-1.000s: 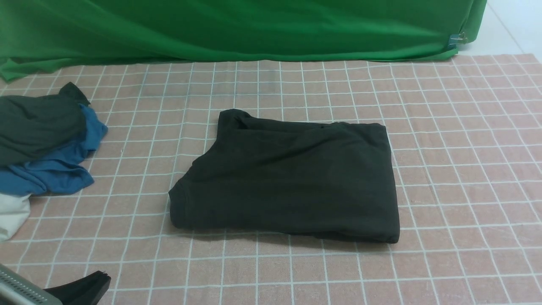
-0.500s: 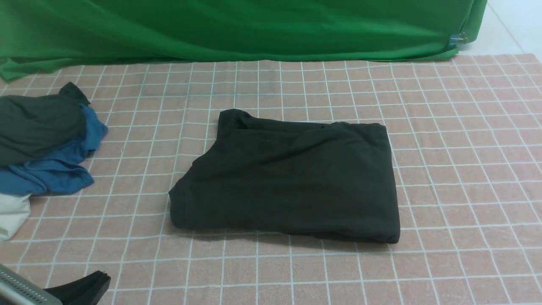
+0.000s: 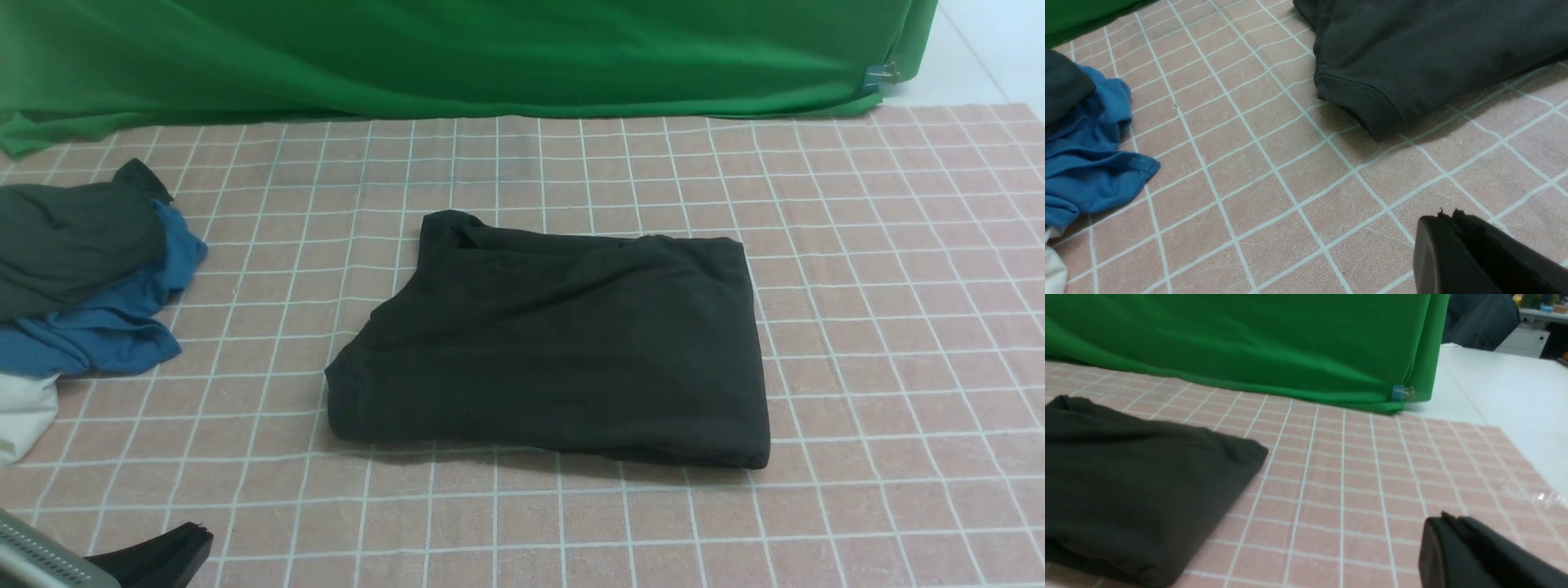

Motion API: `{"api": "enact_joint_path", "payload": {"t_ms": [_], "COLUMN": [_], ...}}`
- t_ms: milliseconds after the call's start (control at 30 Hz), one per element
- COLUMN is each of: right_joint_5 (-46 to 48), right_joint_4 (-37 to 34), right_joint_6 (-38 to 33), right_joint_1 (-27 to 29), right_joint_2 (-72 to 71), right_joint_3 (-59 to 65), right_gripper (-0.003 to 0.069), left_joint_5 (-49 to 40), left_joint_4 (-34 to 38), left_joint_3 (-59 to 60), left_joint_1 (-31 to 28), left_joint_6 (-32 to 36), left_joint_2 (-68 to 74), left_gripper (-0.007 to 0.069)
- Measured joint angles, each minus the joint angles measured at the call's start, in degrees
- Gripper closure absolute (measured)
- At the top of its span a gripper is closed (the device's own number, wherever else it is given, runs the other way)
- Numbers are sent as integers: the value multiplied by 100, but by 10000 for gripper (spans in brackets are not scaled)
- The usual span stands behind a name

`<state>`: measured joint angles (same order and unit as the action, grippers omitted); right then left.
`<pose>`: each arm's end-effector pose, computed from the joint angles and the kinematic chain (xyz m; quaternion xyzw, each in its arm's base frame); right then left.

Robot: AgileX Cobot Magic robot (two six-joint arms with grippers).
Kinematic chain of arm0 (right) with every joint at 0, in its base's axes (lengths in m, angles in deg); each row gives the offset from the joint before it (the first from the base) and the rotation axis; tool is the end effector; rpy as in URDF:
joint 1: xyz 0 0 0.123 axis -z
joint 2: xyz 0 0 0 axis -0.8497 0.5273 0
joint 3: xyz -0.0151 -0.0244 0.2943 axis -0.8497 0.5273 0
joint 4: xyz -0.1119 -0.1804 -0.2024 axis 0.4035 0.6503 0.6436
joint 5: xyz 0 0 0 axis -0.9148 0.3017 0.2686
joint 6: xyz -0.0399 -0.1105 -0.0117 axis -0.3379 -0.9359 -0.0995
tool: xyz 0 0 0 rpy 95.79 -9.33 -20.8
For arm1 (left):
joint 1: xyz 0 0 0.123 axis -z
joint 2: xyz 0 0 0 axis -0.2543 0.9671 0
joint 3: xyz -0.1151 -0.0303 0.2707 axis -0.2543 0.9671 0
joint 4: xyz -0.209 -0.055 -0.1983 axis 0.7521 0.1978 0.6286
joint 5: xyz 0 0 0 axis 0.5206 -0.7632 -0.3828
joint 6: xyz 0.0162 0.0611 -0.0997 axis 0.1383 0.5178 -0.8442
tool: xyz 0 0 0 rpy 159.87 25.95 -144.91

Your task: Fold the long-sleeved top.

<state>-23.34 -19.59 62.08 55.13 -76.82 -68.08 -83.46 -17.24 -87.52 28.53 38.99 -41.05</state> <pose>0.1138 0.0056 0.1898 -0.0438 0.7516 -0.0058 0.6581 0.1244 -0.0361 0.1545 0.2332 0.8084 -0.0054 0.5405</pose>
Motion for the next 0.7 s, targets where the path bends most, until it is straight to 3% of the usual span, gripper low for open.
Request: {"api": "enact_joint_path", "payload": {"t_ms": [700], "right_joint_5": [120], "right_joint_4": [-144], "right_joint_6": [-10], "right_joint_1": [0], "right_joint_2": [-12], "right_joint_3": [43], "right_gripper": [600], "left_joint_5": [0], "left_joint_4": [0], "left_joint_3": [0], "left_joint_1": [0], "left_joint_6": [0], "left_joint_2": [0], "left_gripper": [606]}}
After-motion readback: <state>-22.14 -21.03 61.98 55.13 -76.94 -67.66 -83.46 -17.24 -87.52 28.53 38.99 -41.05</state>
